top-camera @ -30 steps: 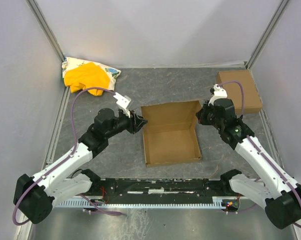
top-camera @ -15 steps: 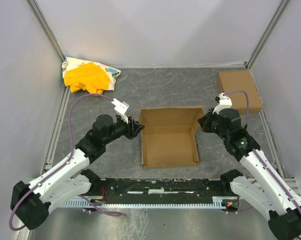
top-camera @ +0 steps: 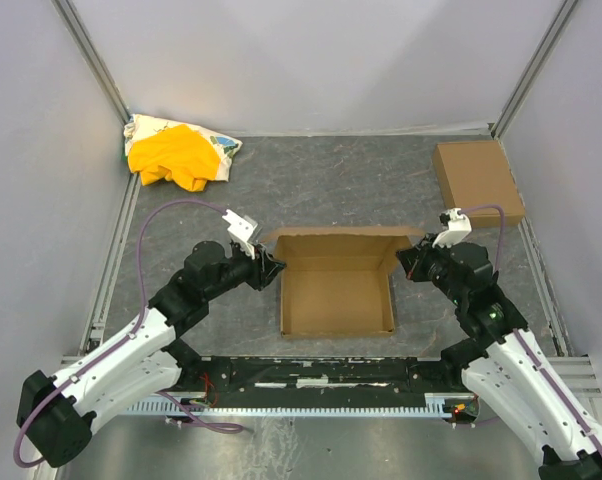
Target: Fold the paper box
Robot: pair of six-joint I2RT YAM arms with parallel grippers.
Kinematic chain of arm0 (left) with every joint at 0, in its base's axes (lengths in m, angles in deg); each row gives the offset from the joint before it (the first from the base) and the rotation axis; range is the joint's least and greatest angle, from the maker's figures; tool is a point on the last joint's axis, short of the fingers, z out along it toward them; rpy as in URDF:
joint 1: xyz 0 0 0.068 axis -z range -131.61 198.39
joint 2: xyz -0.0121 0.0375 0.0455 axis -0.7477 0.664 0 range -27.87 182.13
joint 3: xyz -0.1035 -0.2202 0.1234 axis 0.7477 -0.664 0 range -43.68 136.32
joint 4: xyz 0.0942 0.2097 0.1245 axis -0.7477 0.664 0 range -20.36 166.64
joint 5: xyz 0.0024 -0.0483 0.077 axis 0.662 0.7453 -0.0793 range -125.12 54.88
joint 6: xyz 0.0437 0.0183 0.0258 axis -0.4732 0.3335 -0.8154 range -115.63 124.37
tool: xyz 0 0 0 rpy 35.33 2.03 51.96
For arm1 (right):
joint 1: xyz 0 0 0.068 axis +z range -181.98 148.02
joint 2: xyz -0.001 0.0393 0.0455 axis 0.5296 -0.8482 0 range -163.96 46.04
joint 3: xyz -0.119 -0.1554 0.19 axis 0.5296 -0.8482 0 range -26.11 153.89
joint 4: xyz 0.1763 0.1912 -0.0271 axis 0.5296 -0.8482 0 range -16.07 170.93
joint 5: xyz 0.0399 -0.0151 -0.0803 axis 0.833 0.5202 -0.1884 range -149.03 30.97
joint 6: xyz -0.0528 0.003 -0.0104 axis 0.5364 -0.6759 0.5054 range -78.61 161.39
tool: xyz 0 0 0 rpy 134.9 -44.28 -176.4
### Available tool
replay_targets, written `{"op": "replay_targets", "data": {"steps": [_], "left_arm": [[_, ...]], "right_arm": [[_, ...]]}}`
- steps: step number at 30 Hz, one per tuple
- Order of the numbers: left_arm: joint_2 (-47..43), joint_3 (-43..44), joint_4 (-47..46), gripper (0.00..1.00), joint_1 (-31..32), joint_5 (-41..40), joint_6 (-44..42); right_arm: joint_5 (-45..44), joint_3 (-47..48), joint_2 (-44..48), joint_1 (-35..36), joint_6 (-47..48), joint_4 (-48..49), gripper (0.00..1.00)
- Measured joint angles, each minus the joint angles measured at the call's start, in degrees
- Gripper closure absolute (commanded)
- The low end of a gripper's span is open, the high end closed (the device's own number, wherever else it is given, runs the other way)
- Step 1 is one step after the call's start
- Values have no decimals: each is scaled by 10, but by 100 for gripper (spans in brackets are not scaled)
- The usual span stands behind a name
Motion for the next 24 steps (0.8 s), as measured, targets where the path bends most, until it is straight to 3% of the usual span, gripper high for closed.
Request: {"op": "replay_targets", "data": {"steps": [12,24], "left_arm": [[-5,-9,-1,65,12,-18,6],[-13,-14,6,65,19,-36,8]], "right_arm": [[15,-5,11,5,-30,-4,98],[12,40,-73,24,-58,9,98]]}}
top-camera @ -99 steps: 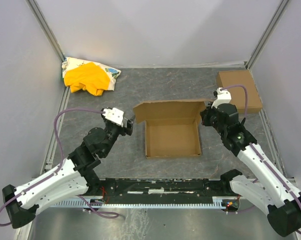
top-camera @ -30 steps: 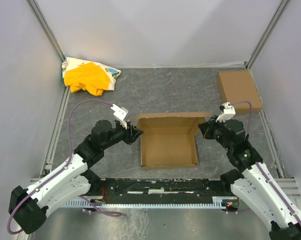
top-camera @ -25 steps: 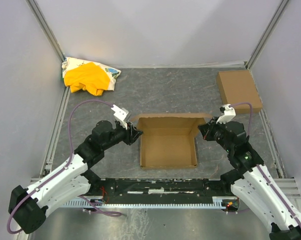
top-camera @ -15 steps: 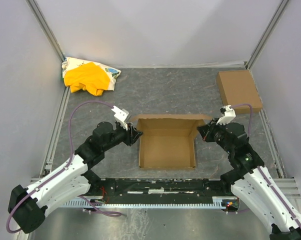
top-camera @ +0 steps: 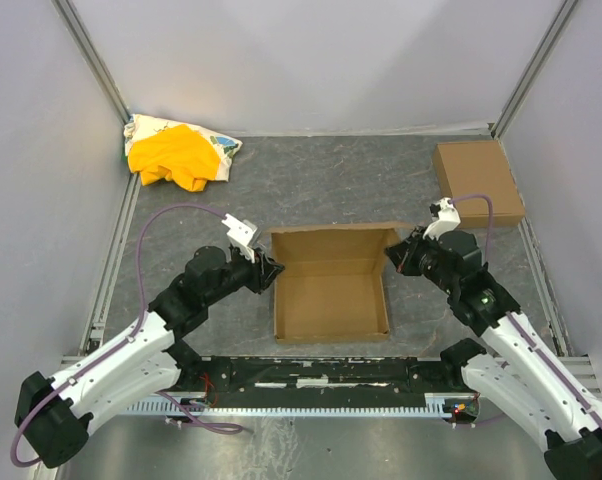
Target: Fold the paper box
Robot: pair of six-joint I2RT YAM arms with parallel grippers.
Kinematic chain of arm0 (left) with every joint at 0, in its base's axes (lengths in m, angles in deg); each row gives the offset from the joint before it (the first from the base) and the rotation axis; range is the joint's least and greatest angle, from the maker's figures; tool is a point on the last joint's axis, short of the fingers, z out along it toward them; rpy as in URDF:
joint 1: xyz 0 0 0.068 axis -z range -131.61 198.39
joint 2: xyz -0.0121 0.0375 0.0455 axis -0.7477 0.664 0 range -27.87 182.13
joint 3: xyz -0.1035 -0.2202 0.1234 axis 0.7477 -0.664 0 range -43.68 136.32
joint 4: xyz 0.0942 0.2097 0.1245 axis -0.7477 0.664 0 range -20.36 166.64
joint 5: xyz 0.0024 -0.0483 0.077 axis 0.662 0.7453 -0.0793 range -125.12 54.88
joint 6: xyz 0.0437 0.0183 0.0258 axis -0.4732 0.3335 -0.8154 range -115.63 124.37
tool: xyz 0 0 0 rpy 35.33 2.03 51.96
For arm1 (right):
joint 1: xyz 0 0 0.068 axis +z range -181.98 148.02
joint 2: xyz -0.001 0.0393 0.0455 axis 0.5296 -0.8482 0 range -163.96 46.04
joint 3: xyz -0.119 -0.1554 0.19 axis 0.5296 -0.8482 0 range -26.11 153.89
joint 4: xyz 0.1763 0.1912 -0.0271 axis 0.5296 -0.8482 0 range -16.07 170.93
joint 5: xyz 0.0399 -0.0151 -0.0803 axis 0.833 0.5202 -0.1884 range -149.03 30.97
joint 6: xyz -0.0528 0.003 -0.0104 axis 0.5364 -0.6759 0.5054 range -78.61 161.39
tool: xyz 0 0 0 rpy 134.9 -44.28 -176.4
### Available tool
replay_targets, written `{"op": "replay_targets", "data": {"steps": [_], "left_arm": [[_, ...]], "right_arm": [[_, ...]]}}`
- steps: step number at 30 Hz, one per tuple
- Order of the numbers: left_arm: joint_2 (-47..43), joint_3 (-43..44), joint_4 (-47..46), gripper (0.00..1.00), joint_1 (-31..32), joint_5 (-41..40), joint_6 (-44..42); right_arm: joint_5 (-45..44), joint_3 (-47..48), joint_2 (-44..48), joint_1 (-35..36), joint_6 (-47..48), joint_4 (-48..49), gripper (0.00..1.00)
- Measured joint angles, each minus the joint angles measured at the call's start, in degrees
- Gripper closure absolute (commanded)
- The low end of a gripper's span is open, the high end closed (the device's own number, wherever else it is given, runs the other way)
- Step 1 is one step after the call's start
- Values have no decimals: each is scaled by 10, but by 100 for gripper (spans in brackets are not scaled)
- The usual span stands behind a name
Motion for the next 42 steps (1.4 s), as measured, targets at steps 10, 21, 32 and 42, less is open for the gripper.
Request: {"op": "replay_targets", "data": {"steps": [10,21,32,42], "left_arm": [[-25,-1,25,64,10,-18,1],[-59,-2,72,54,14,-24,0],[-137,5,87,46,14,-32,-13],[-45,78,9,47,14,-97,-65]], "right_arm": [[-4,-26,65,30,5,-29,98],[-117,-35,131,36,23,-92,98],[-250,29,53,36,137,-95,98],[-299,17,-48,36,134,50,98]]}}
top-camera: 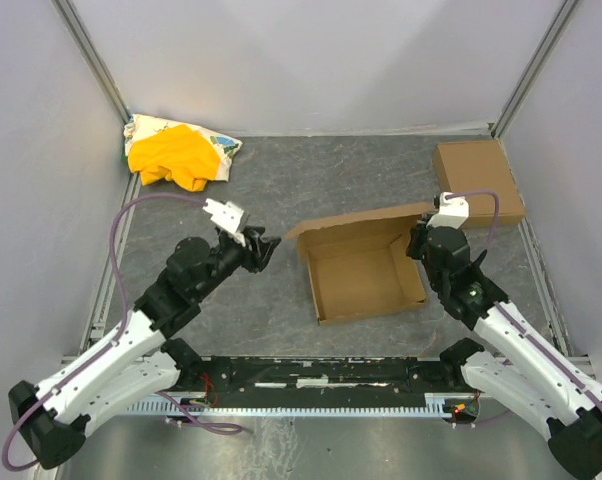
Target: Fold the paper box
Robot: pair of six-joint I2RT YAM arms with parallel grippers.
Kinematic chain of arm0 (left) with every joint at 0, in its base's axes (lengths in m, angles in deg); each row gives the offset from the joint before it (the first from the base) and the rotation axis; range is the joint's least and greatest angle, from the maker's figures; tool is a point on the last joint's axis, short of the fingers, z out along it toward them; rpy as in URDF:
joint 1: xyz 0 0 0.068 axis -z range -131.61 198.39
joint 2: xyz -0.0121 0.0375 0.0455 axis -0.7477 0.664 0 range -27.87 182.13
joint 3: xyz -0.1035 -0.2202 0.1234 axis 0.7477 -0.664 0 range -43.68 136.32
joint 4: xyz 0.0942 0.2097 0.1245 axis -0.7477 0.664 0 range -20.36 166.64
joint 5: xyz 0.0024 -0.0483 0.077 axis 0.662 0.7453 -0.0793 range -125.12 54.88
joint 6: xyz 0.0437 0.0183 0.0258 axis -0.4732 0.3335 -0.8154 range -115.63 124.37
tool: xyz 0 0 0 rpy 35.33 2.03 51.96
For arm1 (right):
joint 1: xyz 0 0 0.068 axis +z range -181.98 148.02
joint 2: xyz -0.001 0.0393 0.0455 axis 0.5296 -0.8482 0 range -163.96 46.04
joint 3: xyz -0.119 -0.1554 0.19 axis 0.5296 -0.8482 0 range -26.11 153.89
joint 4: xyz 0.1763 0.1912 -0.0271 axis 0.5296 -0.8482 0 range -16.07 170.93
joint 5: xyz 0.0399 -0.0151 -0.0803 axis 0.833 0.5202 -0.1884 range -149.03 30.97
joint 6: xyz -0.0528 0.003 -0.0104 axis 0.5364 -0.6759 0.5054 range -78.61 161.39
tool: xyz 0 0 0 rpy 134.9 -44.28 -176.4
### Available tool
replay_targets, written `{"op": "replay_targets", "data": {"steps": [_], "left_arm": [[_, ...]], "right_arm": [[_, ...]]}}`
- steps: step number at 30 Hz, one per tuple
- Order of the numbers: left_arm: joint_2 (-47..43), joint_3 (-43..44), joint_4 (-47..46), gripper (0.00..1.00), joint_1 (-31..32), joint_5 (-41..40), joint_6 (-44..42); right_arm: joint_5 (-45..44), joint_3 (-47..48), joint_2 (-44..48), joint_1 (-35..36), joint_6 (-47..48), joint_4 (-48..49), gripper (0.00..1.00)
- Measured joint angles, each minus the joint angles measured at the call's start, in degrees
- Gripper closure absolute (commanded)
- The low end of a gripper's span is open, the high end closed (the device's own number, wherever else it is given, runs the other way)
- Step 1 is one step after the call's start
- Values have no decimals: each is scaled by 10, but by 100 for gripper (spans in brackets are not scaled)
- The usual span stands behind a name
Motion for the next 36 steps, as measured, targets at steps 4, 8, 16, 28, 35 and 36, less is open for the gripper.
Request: {"op": "replay_targets", "data": {"steps": [4,8,16,28,35,36], "left_arm": [[64,35,-37,47,0,-4,-14],[91,56,-56,46,0,1,-21],[98,73,-71,46,0,32,-20],[53,3,-76,45,0,36,-5],[78,-2,-79,47,0,59,15],[79,-5,-79,47,0,61,21]], "right_arm": [[-24,-62,6,1,-30,80,98],[-37,-95,25,1,-46,121,98],[-38,-120,99,2,-41,102,98],[6,-176,163,2,-40,57,79],[40,-173,130,2,-49,-4,74],[42,-172,129,2,-50,-16,74]]}}
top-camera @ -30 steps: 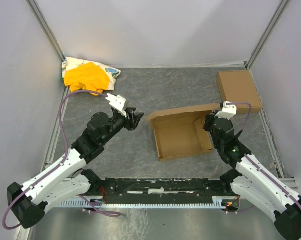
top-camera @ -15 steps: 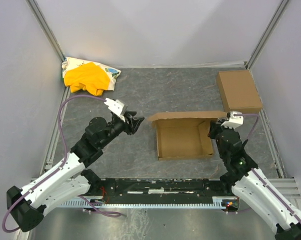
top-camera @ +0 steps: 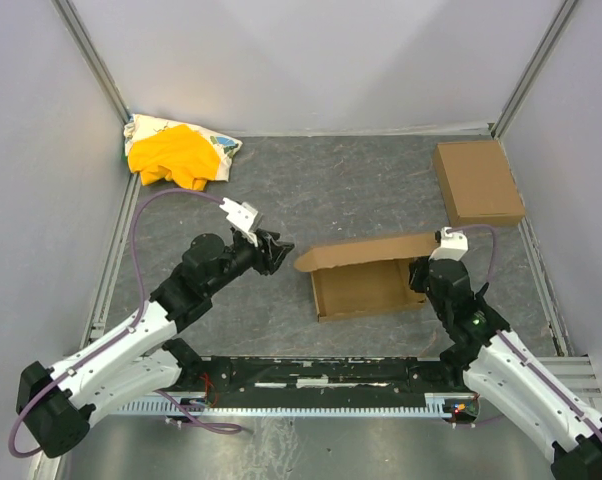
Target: Fold the paper box
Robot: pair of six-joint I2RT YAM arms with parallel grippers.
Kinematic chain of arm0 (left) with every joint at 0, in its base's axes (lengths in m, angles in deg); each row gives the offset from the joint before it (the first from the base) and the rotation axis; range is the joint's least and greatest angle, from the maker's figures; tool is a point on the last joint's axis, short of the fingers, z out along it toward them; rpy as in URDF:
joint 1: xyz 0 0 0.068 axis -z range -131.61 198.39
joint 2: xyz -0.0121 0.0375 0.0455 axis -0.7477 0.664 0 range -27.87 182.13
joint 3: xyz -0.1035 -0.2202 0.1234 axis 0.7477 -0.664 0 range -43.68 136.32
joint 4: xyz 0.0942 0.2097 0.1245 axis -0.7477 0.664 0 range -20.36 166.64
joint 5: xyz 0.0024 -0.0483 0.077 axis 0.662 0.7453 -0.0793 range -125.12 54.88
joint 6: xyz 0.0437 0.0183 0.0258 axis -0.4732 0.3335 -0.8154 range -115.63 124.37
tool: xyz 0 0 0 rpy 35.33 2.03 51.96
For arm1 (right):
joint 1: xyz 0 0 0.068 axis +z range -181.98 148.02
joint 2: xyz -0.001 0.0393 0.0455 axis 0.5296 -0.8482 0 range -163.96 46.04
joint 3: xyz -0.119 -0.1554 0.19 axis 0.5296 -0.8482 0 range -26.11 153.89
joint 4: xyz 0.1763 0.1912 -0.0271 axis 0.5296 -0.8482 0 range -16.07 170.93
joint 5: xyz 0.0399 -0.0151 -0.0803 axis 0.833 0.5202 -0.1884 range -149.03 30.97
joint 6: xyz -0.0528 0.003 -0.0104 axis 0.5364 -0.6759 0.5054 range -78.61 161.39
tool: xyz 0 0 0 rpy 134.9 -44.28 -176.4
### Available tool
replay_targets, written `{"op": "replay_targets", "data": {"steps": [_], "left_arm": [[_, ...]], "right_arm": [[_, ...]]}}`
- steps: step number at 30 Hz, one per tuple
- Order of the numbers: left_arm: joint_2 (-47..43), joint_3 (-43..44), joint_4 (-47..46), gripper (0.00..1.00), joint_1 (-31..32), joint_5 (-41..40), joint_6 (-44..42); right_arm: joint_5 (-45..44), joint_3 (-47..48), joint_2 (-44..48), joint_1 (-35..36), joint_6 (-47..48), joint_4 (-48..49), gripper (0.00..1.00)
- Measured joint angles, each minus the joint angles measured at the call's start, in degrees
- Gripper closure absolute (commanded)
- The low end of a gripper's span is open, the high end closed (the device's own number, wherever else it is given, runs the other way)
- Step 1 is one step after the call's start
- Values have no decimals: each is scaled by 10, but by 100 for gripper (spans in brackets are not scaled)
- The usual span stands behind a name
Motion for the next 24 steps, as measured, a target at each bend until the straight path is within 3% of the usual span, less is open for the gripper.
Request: {"op": "replay_targets", "data": {"steps": [8,24], "left_arm": [[19,-34,5,49,0,-3,45],[70,-54,9,51,0,-3,101]], "right_arm": [[-1,41,0,0,-2,-17,79],[-5,147,-126,1,8,-12,90]]}}
